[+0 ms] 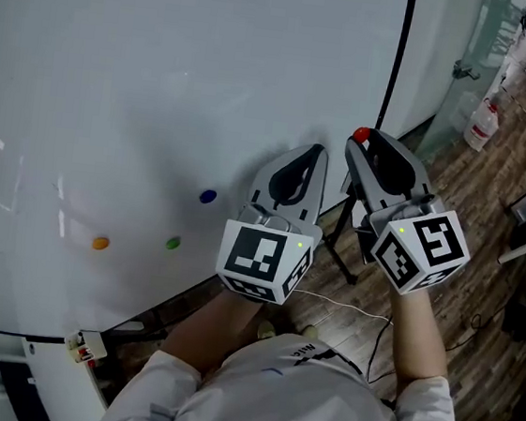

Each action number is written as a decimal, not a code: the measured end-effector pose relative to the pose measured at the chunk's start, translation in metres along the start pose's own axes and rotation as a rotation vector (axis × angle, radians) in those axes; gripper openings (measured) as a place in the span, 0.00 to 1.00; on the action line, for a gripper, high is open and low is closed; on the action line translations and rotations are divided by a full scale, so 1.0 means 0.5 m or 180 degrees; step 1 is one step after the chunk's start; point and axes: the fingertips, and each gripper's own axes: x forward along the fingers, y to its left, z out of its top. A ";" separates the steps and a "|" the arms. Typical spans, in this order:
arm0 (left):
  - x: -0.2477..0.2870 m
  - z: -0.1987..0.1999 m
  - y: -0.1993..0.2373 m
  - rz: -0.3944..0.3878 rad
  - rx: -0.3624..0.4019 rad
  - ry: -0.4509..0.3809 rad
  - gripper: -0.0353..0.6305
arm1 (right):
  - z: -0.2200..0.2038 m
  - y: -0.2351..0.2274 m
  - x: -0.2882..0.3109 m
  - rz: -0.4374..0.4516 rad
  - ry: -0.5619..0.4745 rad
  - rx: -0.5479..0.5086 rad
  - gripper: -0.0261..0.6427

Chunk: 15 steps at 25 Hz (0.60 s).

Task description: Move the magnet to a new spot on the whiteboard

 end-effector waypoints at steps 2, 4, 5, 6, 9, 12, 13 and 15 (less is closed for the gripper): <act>-0.007 -0.003 -0.006 -0.0015 -0.0008 0.0012 0.07 | -0.005 0.008 -0.005 0.0004 0.0010 0.0028 0.23; -0.015 -0.006 -0.009 -0.0022 -0.0021 0.0017 0.07 | -0.009 0.016 -0.009 0.0004 0.0021 0.0039 0.23; -0.020 -0.007 -0.008 -0.0022 -0.0028 0.0016 0.07 | -0.012 0.019 -0.011 0.0000 0.0027 0.0044 0.23; -0.024 -0.008 -0.008 -0.0021 -0.0034 0.0015 0.07 | -0.016 0.022 -0.014 -0.0006 0.0035 0.0050 0.23; -0.034 -0.012 -0.009 -0.0016 -0.0061 0.0023 0.07 | -0.027 0.025 -0.021 -0.0026 0.0069 0.0070 0.23; -0.039 -0.019 -0.012 -0.0025 -0.0082 0.0047 0.07 | -0.034 0.028 -0.027 -0.0038 0.0094 0.0078 0.23; -0.040 -0.021 -0.013 -0.0030 -0.0085 0.0055 0.07 | -0.035 0.028 -0.028 -0.0041 0.0100 0.0078 0.23; -0.041 -0.024 -0.013 -0.0038 -0.0085 0.0065 0.07 | -0.037 0.030 -0.029 -0.0047 0.0105 0.0076 0.23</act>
